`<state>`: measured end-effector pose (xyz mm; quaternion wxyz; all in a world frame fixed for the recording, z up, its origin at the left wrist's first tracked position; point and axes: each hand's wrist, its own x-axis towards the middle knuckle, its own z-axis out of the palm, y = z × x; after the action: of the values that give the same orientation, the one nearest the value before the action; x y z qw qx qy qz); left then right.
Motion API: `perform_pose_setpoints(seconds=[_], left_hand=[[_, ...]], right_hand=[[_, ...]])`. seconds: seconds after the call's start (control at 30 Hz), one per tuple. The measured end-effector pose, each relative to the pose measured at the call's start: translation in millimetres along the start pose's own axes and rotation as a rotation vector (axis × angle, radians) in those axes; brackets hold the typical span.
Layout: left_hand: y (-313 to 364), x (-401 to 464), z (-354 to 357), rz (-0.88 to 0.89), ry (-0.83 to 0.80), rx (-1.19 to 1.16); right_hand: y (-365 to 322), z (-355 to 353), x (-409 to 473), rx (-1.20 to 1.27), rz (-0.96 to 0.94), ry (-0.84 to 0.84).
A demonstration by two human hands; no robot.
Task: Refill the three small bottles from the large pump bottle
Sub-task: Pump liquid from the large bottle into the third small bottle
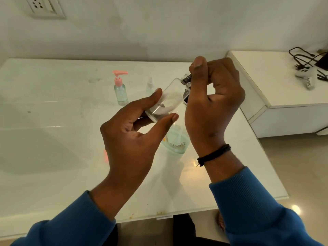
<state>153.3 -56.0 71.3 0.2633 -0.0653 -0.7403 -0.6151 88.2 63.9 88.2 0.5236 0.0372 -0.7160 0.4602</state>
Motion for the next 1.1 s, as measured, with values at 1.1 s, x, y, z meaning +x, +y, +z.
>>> perform_pose_setpoints(seconds=[1.1], left_hand=[[-1.8, 2.0, -1.1, 0.036, -0.003, -0.005]], right_hand=[[1.5, -2.4, 2.8, -0.01, -0.032, -0.003]])
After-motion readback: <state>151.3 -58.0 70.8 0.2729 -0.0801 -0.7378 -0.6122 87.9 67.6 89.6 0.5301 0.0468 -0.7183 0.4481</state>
